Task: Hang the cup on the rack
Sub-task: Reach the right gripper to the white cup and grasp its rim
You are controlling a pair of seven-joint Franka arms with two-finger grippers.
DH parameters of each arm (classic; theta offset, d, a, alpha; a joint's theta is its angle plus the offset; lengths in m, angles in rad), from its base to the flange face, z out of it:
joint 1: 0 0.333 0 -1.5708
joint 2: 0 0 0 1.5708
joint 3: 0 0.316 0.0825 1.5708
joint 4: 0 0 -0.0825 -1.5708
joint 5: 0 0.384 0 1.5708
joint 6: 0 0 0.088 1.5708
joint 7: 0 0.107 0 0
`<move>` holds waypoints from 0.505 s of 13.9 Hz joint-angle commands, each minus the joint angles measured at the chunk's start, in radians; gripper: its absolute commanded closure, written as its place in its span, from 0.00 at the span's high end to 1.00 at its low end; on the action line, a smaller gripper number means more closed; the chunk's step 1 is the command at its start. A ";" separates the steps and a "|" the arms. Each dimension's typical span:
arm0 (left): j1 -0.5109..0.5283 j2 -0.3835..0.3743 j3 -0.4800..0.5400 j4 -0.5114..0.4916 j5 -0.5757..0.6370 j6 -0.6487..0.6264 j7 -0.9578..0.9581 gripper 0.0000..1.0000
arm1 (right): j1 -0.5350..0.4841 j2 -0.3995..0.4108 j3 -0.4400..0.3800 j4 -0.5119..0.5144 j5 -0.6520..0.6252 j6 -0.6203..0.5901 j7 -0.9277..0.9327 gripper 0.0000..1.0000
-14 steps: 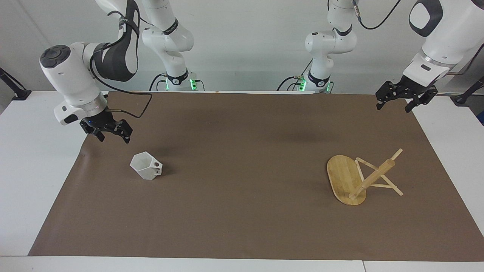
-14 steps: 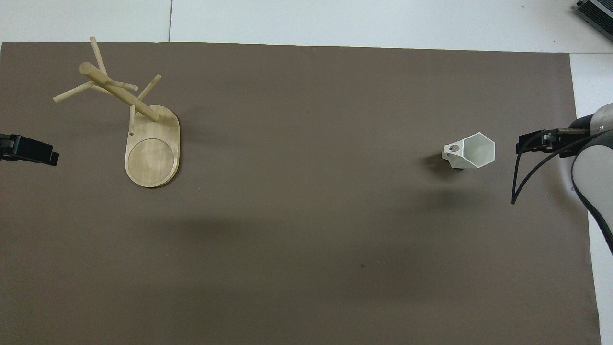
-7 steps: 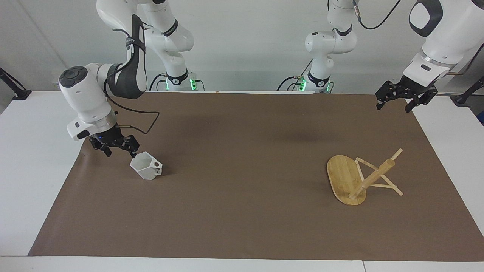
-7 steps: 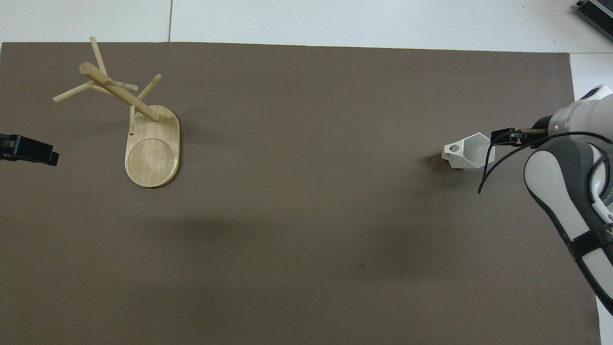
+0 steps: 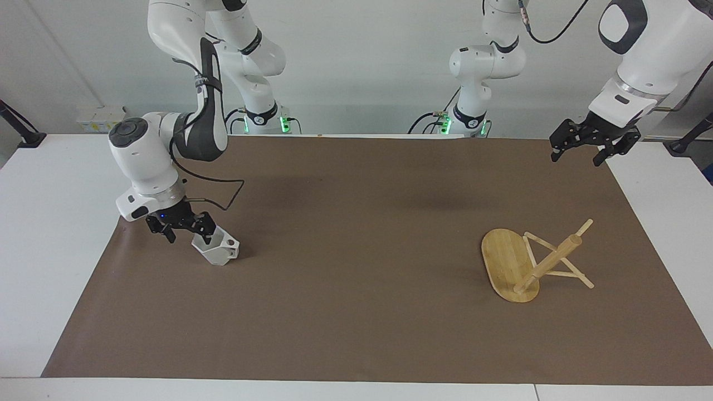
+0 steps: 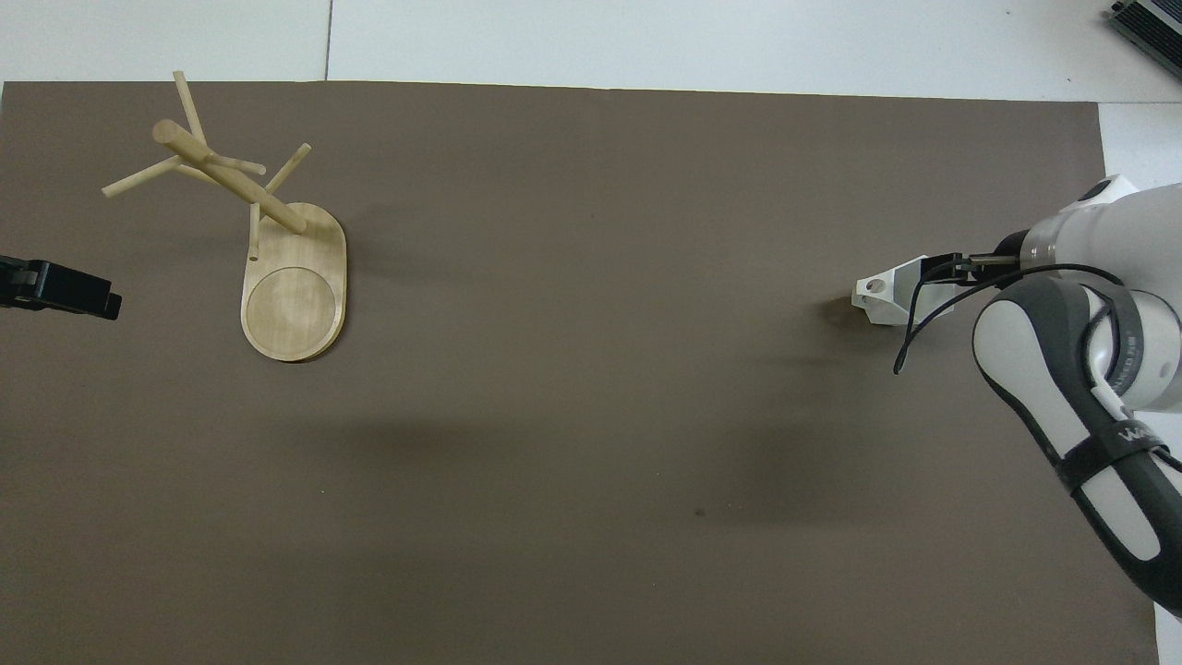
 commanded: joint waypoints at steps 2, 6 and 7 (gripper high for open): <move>-0.004 -0.024 0.003 -0.025 -0.007 -0.002 0.000 1.00 | -0.005 0.003 0.005 -0.021 -0.001 0.027 -0.013 1.00; -0.001 -0.034 0.004 -0.049 -0.007 0.001 0.002 1.00 | -0.005 0.004 0.014 -0.013 -0.001 0.023 -0.013 0.77; 0.004 -0.047 0.004 -0.071 -0.007 0.012 0.002 1.00 | -0.005 0.006 0.016 -0.010 -0.001 0.020 -0.013 0.71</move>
